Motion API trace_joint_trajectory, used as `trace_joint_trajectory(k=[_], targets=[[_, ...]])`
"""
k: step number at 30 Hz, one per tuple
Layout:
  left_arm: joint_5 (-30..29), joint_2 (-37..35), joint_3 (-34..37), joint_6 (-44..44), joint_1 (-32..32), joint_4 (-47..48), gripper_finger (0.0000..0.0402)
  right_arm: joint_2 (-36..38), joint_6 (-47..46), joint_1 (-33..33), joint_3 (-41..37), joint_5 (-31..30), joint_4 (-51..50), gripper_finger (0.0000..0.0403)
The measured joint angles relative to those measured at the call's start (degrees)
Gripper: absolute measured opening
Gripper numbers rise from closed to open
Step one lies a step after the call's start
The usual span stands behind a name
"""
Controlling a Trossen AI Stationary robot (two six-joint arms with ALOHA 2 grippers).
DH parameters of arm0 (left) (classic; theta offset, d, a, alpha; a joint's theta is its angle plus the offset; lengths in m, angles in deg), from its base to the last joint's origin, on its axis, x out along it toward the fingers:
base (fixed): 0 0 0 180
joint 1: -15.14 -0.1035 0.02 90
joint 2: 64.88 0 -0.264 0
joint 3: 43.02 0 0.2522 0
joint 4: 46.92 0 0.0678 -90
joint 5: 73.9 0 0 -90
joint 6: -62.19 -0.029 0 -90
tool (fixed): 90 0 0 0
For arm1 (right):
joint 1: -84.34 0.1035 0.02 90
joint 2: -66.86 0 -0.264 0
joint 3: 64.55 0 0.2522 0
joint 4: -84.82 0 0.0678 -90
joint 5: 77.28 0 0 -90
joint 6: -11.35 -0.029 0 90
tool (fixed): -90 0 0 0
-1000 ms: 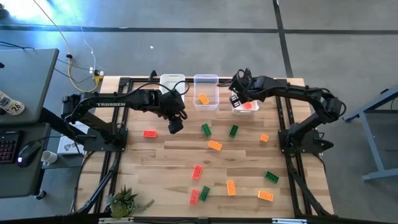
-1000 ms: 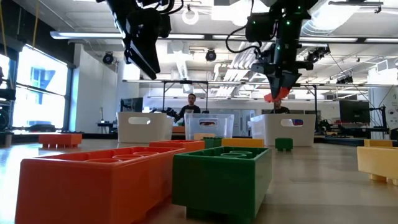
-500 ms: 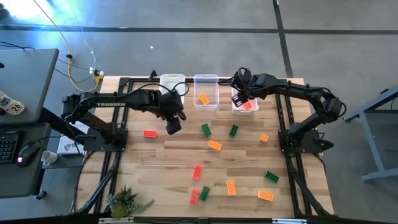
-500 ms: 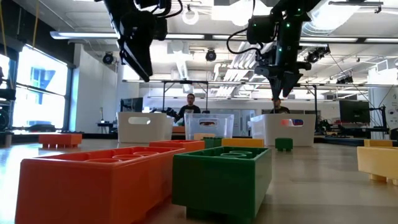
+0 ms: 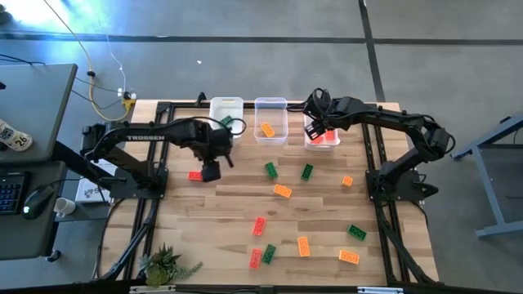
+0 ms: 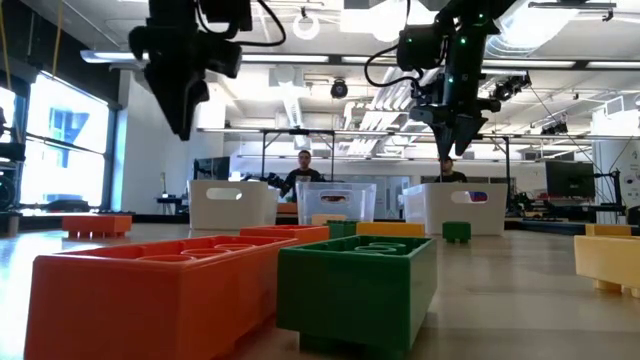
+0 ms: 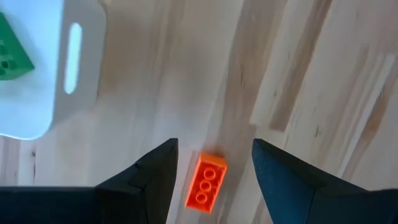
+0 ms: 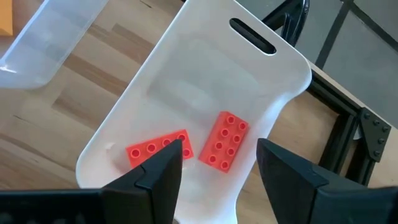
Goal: Sort & place blocks by color
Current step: Put the orange game piece into the right white bin
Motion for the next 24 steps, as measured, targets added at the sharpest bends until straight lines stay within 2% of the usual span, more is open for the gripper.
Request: trace_joint_trajectory(k=[5,12,18,24], targets=[[-2.29,0.0,0.68,-2.55,3.87,0.29,0.0195,0.0,0.0,0.0,0.0,0.2,-0.01,0.0195],[-6.47,0.0,6.76,-1.96,8.93,-1.01,0.0195,0.0,0.0,0.0,0.0,0.44,-0.05,0.0195],[-6.49,0.0,10.96,-1.09,10.65,-6.53,0.0195,0.0,-0.01,0.0,0.0,0.44,-0.01,0.0195],[-3.23,0.0,11.3,-6.67,12.9,-16.76,0.0195,0.0,-0.01,0.0,0.0,0.44,0.0,0.0195]])
